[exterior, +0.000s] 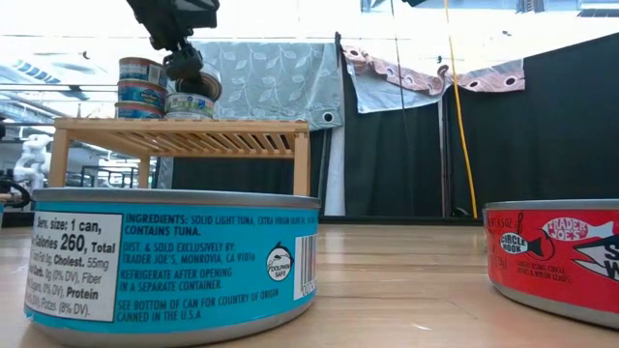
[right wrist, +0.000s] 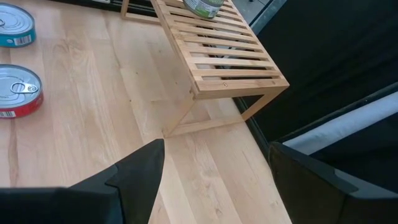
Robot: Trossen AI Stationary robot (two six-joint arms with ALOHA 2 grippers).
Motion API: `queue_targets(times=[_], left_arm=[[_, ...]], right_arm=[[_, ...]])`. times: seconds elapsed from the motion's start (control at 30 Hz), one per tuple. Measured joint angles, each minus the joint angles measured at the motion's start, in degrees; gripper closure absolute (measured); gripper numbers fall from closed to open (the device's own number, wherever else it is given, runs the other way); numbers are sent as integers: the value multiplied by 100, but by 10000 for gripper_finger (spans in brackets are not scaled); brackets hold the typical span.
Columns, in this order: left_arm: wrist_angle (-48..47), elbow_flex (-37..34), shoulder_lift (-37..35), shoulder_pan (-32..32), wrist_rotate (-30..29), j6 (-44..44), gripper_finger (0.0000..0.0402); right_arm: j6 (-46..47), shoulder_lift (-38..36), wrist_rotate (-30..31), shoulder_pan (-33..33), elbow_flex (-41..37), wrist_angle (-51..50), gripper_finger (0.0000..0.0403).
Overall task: Stack canned seafood by type on shelf
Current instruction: Stack the green can on top of the other green can
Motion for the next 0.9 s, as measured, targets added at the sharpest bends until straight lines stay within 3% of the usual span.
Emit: queue_targets(times=[0.47,0.67,0.9], left_arm=[[-445,313,-17,2,202,-575,123],[-725,499,-15,93,890,-1211,123],[-1186,516,-13,280,977,-1612,142]], right_arm=[[0,0,1,0,0,0,124],[0,0,-1,0,0,0,124],[0,0,-1,0,0,2,124]])
